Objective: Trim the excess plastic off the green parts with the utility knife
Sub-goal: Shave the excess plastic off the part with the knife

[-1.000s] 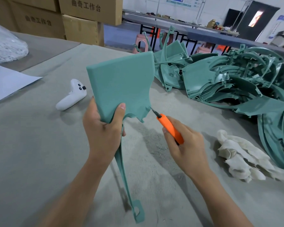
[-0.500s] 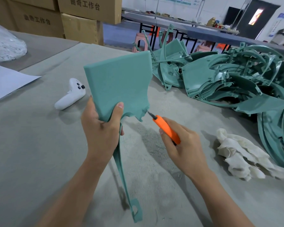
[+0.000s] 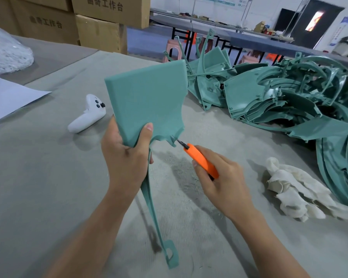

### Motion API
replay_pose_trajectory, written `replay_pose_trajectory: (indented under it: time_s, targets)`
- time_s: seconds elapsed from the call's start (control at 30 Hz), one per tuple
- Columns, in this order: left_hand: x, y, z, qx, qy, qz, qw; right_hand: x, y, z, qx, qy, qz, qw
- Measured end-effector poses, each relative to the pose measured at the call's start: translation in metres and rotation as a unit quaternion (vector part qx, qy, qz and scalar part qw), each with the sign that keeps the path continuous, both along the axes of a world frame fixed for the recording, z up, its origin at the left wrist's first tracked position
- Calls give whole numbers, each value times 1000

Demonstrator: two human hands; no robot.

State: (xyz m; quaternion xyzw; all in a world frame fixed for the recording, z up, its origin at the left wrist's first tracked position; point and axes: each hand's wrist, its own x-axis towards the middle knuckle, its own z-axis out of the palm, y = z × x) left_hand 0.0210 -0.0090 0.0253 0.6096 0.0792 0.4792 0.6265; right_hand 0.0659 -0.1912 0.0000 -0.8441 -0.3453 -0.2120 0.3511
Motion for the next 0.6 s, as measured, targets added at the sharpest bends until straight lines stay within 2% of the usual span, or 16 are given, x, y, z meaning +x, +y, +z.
replay_pose_trajectory:
  time_s: [0.1, 0.27, 0.33, 0.47, 0.5, 0.6]
  targets:
    - [0, 0, 1, -13, 4, 15, 1000, -3, 1, 1, 20, 19, 25, 999]
    - [3, 1, 2, -95, 9, -6, 995, -10, 0, 6, 158, 93, 41, 982]
    - [4, 0, 0, -124, 30, -56, 990, -12, 2, 8, 223, 174, 36, 958]
    - [7, -2, -5, -121, 94, -171, 973, -10, 3, 18, 362, 337, 63, 867]
    - [7, -4, -6, -114, 101, -188, 970, -9, 3, 20, 373, 354, 66, 855]
    - [8, -11, -7, -99, 104, -228, 963, -8, 2, 21, 358, 378, 63, 851]
